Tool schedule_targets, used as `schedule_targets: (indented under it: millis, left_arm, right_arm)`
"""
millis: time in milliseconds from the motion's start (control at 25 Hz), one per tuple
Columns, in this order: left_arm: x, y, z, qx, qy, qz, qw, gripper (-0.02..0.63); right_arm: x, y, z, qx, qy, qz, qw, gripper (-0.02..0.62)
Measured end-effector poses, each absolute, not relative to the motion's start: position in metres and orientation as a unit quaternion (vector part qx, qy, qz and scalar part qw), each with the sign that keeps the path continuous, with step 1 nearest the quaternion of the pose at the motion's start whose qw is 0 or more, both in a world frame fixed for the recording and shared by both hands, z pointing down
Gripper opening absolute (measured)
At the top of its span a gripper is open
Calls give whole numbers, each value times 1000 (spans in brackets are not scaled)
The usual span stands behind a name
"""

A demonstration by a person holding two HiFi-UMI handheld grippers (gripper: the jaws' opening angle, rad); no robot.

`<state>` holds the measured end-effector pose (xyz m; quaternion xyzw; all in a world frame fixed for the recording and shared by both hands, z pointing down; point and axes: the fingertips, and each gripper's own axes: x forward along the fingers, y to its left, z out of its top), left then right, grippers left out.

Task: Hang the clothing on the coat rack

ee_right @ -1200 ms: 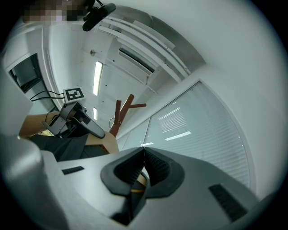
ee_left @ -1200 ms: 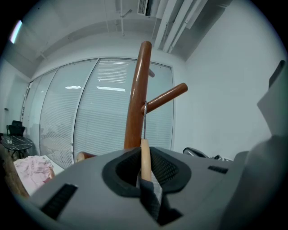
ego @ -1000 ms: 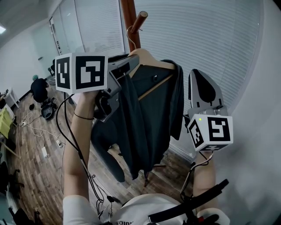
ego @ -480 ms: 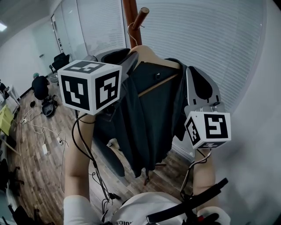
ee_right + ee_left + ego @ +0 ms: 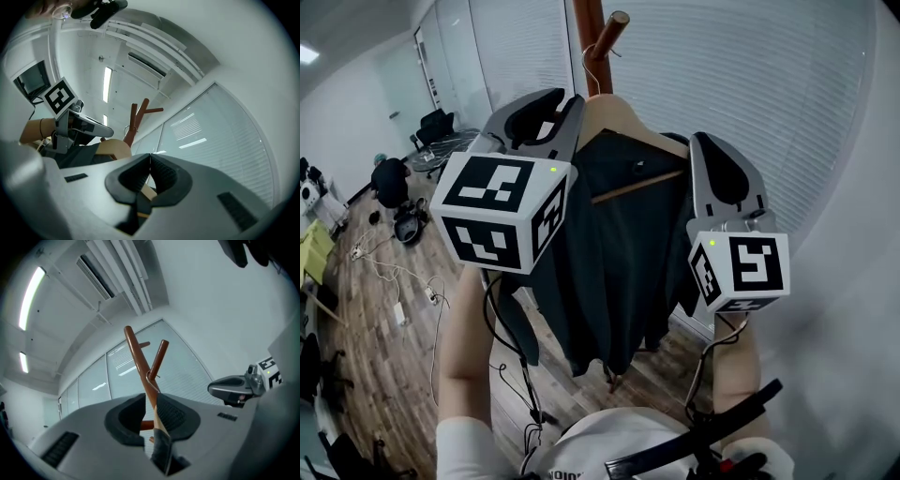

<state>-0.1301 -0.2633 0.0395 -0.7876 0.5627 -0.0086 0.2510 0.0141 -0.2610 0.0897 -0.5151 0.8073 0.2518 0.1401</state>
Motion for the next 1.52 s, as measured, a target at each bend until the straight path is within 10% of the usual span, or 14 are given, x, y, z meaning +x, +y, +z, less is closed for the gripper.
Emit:
schedule_targets:
  millis: [1520]
  left_arm:
    - [-127, -206, 61, -706, 597, 39, 379, 14]
  right_arm:
    - [17, -245, 87, -538, 773, 310, 131, 18]
